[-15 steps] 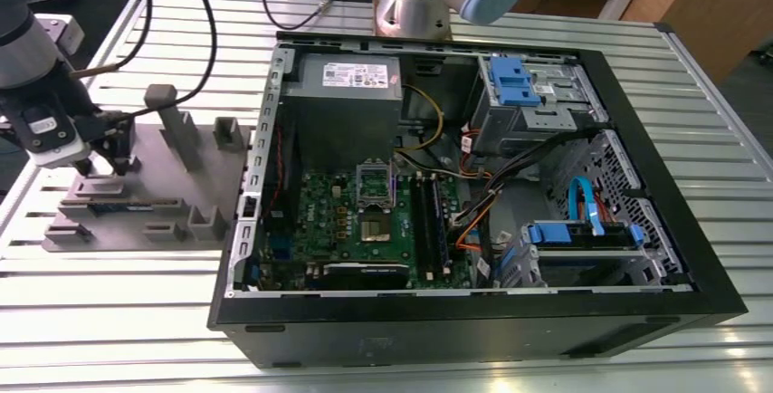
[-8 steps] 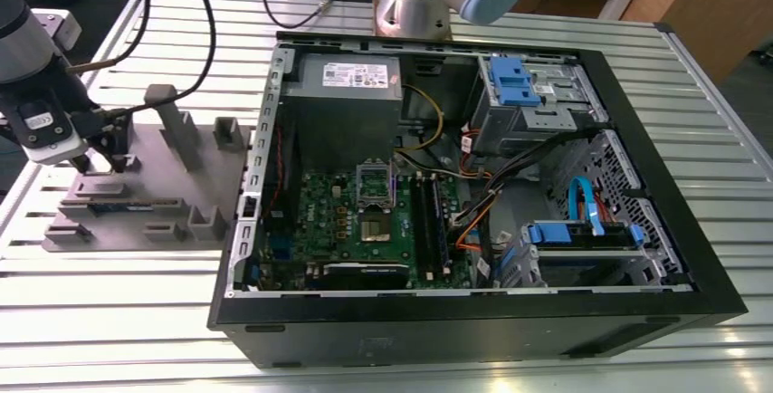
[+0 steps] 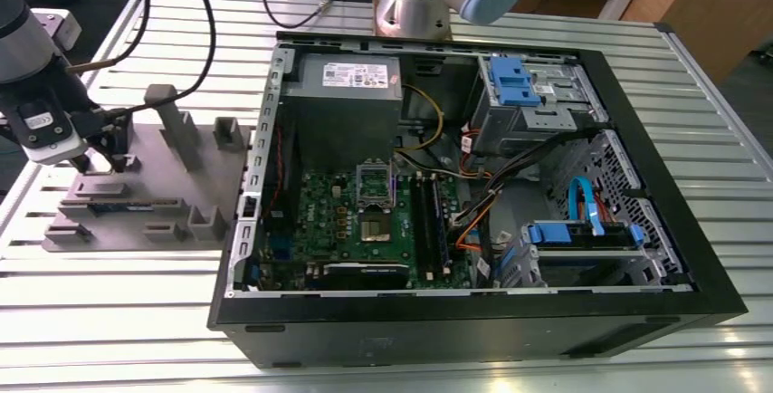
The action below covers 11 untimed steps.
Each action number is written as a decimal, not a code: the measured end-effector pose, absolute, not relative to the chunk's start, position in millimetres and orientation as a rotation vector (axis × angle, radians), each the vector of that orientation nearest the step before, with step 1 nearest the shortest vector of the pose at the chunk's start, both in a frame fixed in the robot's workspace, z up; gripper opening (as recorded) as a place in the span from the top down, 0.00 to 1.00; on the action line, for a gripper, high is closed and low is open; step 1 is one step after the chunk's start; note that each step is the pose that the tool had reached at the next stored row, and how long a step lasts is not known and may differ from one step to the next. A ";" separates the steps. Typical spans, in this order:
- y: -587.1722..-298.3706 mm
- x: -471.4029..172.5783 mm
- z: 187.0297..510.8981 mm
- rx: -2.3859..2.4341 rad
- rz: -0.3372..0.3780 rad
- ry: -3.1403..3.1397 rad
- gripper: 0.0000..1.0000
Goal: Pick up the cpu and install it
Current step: 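Pick up the cpu and move it towards the insertion slot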
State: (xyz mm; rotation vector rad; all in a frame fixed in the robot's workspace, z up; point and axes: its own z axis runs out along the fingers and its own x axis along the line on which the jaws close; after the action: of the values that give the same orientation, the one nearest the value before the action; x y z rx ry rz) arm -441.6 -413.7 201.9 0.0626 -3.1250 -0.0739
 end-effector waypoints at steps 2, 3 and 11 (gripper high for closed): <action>-413.7 -441.6 201.9 0.063 -0.074 -3.125 0.53; -413.7 -441.6 203.2 0.063 -0.076 -3.125 0.53; -413.7 -441.6 206.4 0.063 -0.075 -3.125 0.53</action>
State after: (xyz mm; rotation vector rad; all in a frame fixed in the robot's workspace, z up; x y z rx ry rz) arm -441.6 -413.7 206.4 0.0626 -3.1249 -0.0754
